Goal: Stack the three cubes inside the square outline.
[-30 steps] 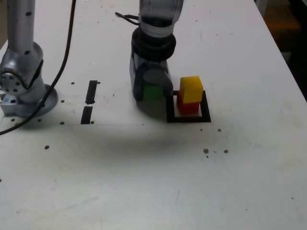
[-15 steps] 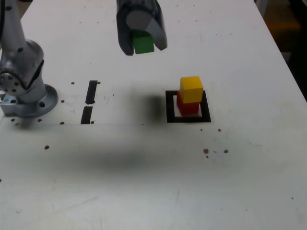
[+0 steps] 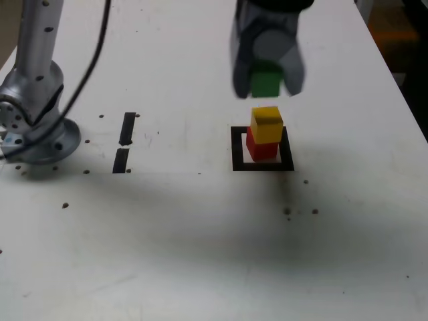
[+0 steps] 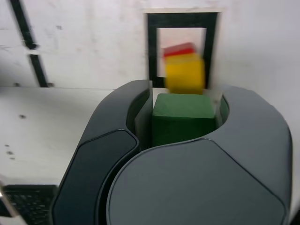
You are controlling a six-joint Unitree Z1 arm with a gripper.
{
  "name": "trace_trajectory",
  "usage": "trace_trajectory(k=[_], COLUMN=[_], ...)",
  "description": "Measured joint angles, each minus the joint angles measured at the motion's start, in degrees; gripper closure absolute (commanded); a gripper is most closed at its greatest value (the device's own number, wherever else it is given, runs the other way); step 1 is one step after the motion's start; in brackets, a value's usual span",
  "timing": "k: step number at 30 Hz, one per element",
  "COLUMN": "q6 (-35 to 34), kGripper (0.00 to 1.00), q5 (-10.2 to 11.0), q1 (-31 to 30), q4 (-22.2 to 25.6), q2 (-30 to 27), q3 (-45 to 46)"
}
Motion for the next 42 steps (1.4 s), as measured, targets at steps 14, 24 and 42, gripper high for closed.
trace_trajectory(k=[14, 24, 42], q6=[-0.7, -1.4, -1.7], kGripper=[0.89, 0.83, 0.63], q5=[0.2, 0.0, 1.0], q1=[0.0, 0.1, 1.3], q4=[0.0, -1.4, -8.3], q2=[2.2, 3.2, 3.3], q3=[1.3, 3.2, 8.6])
